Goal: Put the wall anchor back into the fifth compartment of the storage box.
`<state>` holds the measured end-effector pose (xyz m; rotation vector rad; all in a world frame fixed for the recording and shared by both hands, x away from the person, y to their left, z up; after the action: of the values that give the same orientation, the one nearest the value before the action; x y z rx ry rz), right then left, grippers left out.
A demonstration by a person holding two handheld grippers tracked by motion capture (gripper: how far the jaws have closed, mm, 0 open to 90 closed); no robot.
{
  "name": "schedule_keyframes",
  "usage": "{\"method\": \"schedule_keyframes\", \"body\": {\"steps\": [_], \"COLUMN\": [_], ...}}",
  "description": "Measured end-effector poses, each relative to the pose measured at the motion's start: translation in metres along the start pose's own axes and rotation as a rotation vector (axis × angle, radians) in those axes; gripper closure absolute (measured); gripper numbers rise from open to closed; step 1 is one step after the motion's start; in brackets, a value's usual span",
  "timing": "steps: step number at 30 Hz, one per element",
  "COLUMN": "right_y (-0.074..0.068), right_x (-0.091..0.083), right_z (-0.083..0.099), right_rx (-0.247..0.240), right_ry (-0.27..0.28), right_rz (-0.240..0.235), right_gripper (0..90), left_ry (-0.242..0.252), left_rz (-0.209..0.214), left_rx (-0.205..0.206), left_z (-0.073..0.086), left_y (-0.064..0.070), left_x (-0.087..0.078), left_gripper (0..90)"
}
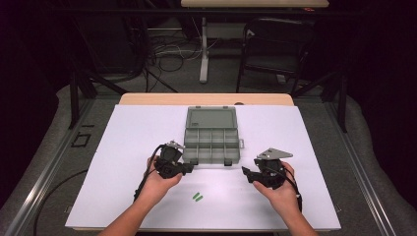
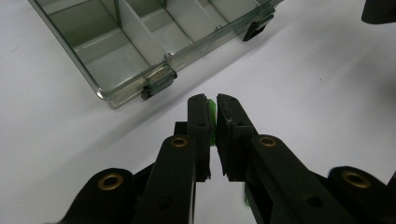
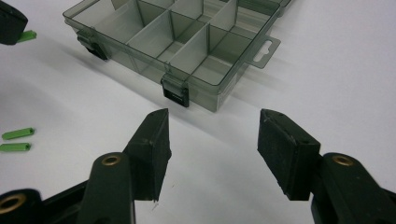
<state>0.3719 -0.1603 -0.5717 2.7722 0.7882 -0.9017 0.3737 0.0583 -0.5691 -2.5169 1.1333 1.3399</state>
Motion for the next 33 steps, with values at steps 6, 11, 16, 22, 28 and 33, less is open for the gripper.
{"method": "schedule_keyframes", "body": {"steps": [6,11,16,22,28,33], "right_y": [0.000,-0.001,-0.001,0.000,0.001,-0.002], "right_x": [0.000,0.001,0.001,0.001,0.005,0.006], "right_z": [0.000,0.000,0.000,0.001,0.001,0.001], "right_rx": [0.004,0.002,-0.002,-0.006,-0.027,-0.024], "right_ry": [0.000,0.000,-0.003,-0.018,-0.007,-0.013], "right_rz": [0.001,-0.002,-0.006,-0.003,0.005,-0.021], "right_gripper": [43.6,42.7,40.5,38.9,39.0,41.5], "left_ry": [0.011,0.010,0.012,0.005,-0.002,-0.014], "left_rz": [-0.010,-0.042,-0.047,-0.052,-0.053,-0.084], "left_rx": [0.006,0.019,0.011,0.017,0.005,-0.024], "left_z": [-0.014,-0.029,-0.041,-0.051,-0.055,-0.056], "left_y": [-0.004,-0.011,-0.019,-0.030,-0.039,-0.050], "left_x": [-0.006,-0.007,-0.008,-0.003,0.008,0.021], "left_gripper": [84.5,84.4,84.5,84.4,84.5,84.4]}}
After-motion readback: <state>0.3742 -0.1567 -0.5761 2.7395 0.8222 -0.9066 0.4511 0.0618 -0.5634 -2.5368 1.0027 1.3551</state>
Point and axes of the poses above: each handheld gripper's, and its own axes: x roughly forward along the jaws, z roughly out of its underside, y roughly to its right, the point moved 10 cm from there along x, roughly forward along the jaws, and after that the axes turned 4 degrees about y, right-handed, at the moved point
